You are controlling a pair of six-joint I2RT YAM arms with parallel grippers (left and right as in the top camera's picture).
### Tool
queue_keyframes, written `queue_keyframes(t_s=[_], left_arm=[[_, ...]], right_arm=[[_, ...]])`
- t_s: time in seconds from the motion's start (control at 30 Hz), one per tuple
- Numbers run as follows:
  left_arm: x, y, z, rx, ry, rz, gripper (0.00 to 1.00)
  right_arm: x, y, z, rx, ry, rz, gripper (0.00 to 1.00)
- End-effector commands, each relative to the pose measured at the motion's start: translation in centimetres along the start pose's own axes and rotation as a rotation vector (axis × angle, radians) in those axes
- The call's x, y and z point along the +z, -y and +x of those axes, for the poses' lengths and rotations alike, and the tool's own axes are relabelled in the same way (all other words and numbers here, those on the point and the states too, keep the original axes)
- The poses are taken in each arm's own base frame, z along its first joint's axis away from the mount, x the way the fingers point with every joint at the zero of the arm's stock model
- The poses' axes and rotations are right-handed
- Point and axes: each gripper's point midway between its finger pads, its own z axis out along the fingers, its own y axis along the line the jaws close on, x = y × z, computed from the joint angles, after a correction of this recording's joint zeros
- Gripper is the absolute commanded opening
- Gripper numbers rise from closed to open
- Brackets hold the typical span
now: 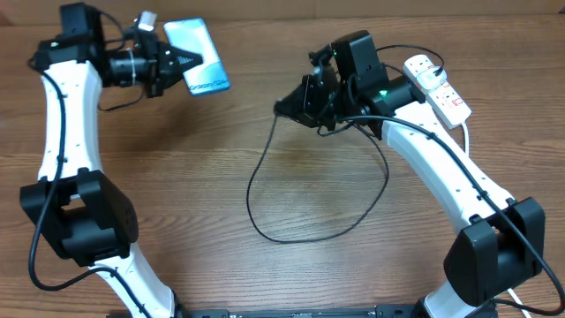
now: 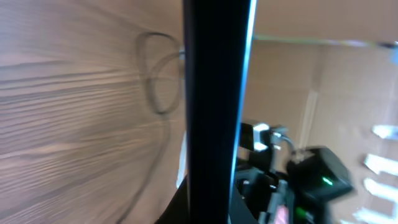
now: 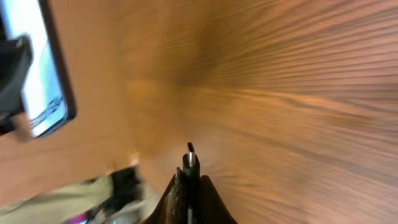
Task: Plug charger to phone and switch on socket
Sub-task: 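Lower the phone with the left gripper and return the right gripper to the table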
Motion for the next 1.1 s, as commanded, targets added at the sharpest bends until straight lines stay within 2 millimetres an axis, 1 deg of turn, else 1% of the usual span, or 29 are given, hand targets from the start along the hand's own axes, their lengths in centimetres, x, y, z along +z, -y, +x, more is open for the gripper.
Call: queue_keyframes(t_s=[0.0,0.1,0.17,0.2,0.3,0.33,0.47,0.6,0.67,0.8,0.83,1.0,1.07], left_arm=[[-0.1,-2.7,-0.2,0.051,0.033,-0.189,0.04],[0.0,-4.0,0.2,0.059,0.027,-0.273,0.04],[0.0,-4.5,0.3,0.056,0.028,-0.306,0.04],[0.0,-4.8,0.3,0.054,0.027,-0.323,0.04],[0.2,-4.8,0.5,0.053,0.02,-0.328,0.04],[0.2,-4.8,0.5,0.054,0.02,-0.328,0.04],[0.2,-4.8,0.6,0.055,0.018,-0.328,0.04],[0.2,-4.8,0.6,0.053,0.017,-0.328,0.04],[0.2,-4.8,0.6,0.053,0.017,-0.328,0.04],[0.2,-4.8,0.6,0.053,0.017,-0.328,0.04],[0.2,-4.8,0.6,0.053,0.017,-0.328,0.04],[0.2,-4.8,0.6,0.053,0.017,-0.328,0.04],[0.3,-4.7,0.6,0.051,0.016,-0.324,0.04]], right_arm=[[-0.2,3.2,-2.1,-0.033,0.164,0.226,0.04],[1.1,7.8,-2.1,0.018,0.212,0.414,0.04],[1.9,9.6,-1.6,0.037,0.212,0.482,0.04],[3.2,11.4,-1.0,0.039,0.19,0.538,0.04],[5.1,13.4,-0.1,0.049,0.141,0.59,0.04],[6.2,14.5,0.3,0.059,0.119,0.61,0.04],[7.4,16.9,0.3,0.088,0.121,0.669,0.04],[8.3,18.9,0.4,0.094,0.112,0.717,0.04],[8.6,19.4,0.6,0.097,0.104,0.728,0.04],[8.6,19.4,0.5,0.096,0.107,0.729,0.17],[8.6,19.5,0.5,0.096,0.107,0.73,0.23],[8.6,19.4,0.7,0.096,0.102,0.733,0.24],[8.4,19.7,1.1,0.101,0.087,0.747,0.28]])
